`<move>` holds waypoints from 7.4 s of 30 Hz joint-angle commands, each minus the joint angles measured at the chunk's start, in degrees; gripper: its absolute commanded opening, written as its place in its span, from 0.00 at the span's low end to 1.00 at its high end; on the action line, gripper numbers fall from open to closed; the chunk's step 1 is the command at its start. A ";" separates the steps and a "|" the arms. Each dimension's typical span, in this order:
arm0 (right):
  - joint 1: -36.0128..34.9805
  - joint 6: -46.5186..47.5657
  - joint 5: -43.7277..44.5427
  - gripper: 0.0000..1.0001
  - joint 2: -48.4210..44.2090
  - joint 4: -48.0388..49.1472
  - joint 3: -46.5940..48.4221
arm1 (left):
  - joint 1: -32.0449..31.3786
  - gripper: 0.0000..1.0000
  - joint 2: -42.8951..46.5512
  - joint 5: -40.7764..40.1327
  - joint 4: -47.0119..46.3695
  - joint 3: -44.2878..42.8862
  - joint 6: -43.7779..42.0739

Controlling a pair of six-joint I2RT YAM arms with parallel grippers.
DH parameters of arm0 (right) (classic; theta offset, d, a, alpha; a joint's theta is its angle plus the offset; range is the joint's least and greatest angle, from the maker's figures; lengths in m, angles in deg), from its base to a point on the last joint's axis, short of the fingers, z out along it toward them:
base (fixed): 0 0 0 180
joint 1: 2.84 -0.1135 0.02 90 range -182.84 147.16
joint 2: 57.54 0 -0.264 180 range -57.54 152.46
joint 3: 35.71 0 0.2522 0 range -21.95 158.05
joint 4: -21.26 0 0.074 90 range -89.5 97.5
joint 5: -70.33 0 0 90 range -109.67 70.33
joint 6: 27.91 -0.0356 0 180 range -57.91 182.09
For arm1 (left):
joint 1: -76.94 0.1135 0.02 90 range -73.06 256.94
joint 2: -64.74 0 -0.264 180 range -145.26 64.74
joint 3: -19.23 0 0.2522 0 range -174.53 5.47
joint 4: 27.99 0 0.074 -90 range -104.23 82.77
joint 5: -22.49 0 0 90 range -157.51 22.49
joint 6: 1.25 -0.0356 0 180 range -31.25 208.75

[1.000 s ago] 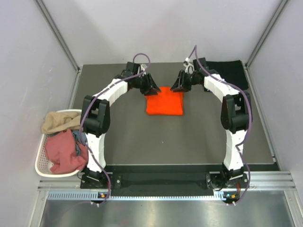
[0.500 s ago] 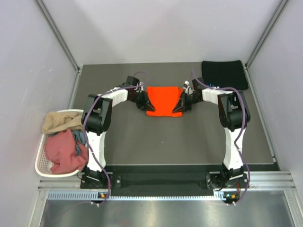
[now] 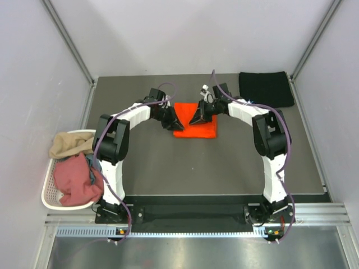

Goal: Fold and stack the t-shirts
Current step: Fold the tshirt, then neatly place the folded tshirt to the corner

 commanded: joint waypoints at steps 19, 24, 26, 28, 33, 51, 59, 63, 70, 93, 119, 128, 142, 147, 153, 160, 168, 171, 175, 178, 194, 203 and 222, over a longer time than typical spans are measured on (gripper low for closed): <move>8.93 9.15 3.56 0.23 -11.34 -4.65 -8.87 | 2.11 0.47 8.79 -6.54 8.43 -0.90 -10.27; 9.19 10.38 9.80 0.54 -8.01 -8.69 -2.01 | 4.13 0.66 2.58 -8.91 9.30 -9.70 -10.19; 9.10 11.17 13.05 0.58 -5.46 -10.45 1.51 | 4.57 0.69 -1.03 -11.27 9.74 -14.36 -10.71; 9.10 12.31 15.94 0.62 -3.18 -11.60 4.75 | 4.66 0.71 -2.98 -12.87 10.10 -18.22 -11.42; 9.19 13.37 19.47 0.68 -0.01 -12.74 8.64 | 4.83 0.73 -9.04 -14.54 10.10 -23.16 -12.82; 11.04 15.92 21.59 0.72 2.02 -15.64 10.66 | 5.01 0.69 -17.66 0.64 -4.13 -24.13 -9.41; 10.86 17.42 17.02 0.79 6.67 -12.13 13.65 | 4.92 0.34 -18.72 4.88 -12.66 -21.93 -3.34; 10.60 16.72 14.39 0.78 8.78 -10.73 15.58 | 4.92 0.13 -18.63 5.49 -15.56 -21.58 -1.67; 8.93 13.21 12.45 0.76 9.23 -7.04 13.22 | 4.92 0.00 -18.19 5.67 -18.20 -19.47 0.09; 8.49 1.67 12.52 0.00 9.67 6.96 6.95 | 5.10 0.23 -19.43 2.25 -14.17 -18.68 -0.34; 17.18 32.01 36.26 0.00 -1.76 -28.74 34.03 | 2.91 0.72 15.56 -9.01 2.71 8.57 -3.68; 20.70 39.12 42.76 0.00 -0.18 -28.92 40.71 | 1.76 0.72 16.09 -8.04 4.21 10.50 -4.21; 24.13 39.83 44.17 0.00 3.77 -27.25 48.10 | -0.53 0.71 14.15 -7.07 7.11 9.01 -5.62; 24.83 39.57 43.82 0.00 4.74 -26.28 48.11 | -0.53 0.71 13.98 -6.55 7.90 8.57 -6.23; 25.36 39.57 43.56 0.00 6.50 -22.60 46.70 | -0.53 0.71 14.06 -6.11 8.34 9.27 -6.41; 26.42 38.69 44.70 0.00 8.43 -16.10 43.89 | -0.79 0.71 14.15 -6.11 8.61 10.24 -6.41; 28.17 35.70 46.80 0.00 11.86 -8.54 41.43 | -0.88 0.71 12.66 -5.76 9.57 9.19 -6.67; 29.14 34.56 46.90 0.00 12.83 -6.25 40.28 | -0.88 0.71 11.87 -5.93 10.10 8.13 -6.94; 30.55 32.89 46.90 0.00 14.76 -4.75 40.28 | -0.88 0.71 10.99 -5.76 10.27 7.51 -6.76; 31.25 32.71 47.25 0.00 15.90 -3.52 40.28 | -0.97 0.71 10.20 -5.58 10.28 7.16 -6.32; 32.57 32.80 68.60 0.60 18.90 0.62 44.59 | -1.93 0.71 9.32 -6.19 11.33 6.54 -5.62; 33.27 26.40 63.27 0.70 11.61 -6.94 43.81 | -2.02 0.70 10.55 -5.67 6.50 6.54 -3.60; 37.84 10.13 36.79 0.08 19.24 1.58 37.63 | -2.02 0.70 15.12 -3.12 5.35 9.89 -3.07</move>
